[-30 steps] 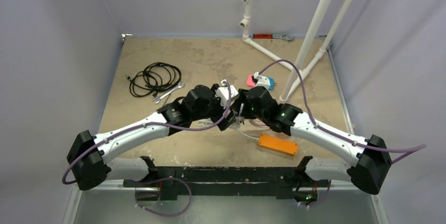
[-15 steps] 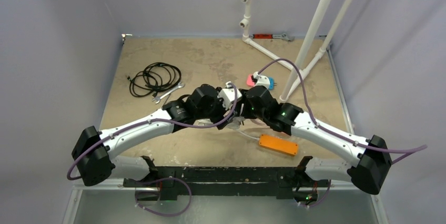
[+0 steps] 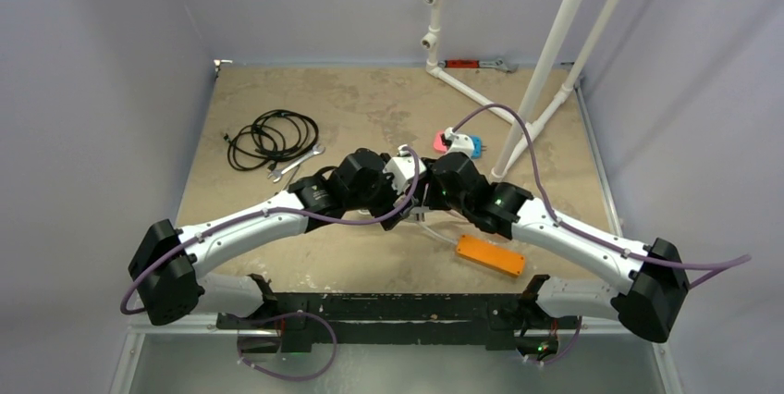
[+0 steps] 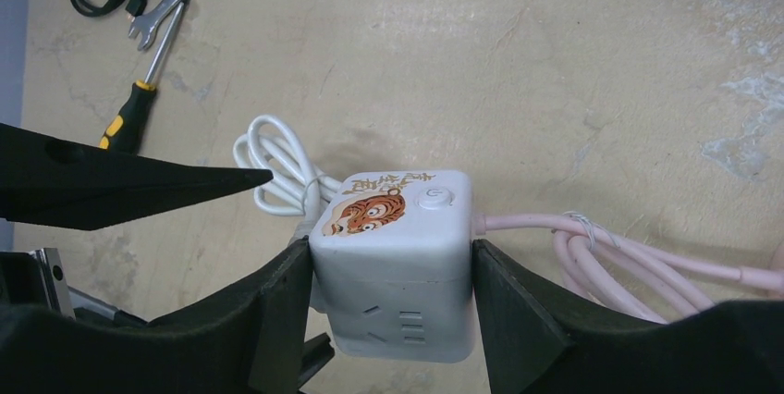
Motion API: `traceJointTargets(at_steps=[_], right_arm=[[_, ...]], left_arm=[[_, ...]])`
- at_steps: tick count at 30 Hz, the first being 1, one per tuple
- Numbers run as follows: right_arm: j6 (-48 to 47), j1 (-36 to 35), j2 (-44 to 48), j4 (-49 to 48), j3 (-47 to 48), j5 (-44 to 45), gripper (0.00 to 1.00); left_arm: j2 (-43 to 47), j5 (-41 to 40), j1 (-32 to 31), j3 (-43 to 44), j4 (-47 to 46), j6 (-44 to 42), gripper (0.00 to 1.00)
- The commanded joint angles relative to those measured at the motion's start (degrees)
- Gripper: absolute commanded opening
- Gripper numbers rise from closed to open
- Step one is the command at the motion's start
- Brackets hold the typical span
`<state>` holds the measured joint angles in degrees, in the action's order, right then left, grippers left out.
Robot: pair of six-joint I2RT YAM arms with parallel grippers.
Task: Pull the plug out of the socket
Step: Remove the plug from the socket.
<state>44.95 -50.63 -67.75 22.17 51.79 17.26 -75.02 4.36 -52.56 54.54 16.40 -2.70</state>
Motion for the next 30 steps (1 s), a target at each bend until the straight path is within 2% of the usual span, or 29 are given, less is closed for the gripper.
traceJointTargets(at_steps=[1, 5, 10, 16, 23, 30], right_arm=[[1.3, -0.3, 4.6, -7.6, -0.9, 3.2, 0.00], [1.2, -0.3, 6.9, -8.5, -2.2, -0.4, 0.00], [-3.8, 0.2, 7.9, -8.2, -0.8, -5.5, 0.00], [-6.9, 2.4, 7.7, -6.8, 1.2, -11.7, 0.00], [-7.9, 5.8, 9.6, -7.3, 0.8, -17.0, 0.00], [-8.4, 6.8, 9.6, -8.6, 0.7, -22.7, 0.00]], left_arm=[[2.1, 0.9, 0.3, 1.4, -1.1, -1.5, 0.80], [8.4, 0.4, 0.3, -0.4, -2.2, -3.6, 0.84], [16.3, 1.7, 0.1, -5.8, -6.7, -5.8, 0.87], [10.8, -0.7, -5.0, -3.7, -2.6, -8.6, 0.84], [10.0, -1.2, -6.5, -3.9, -1.4, -9.5, 0.85], [7.6, -12.0, -9.0, -4.3, -2.6, -9.7, 0.82]])
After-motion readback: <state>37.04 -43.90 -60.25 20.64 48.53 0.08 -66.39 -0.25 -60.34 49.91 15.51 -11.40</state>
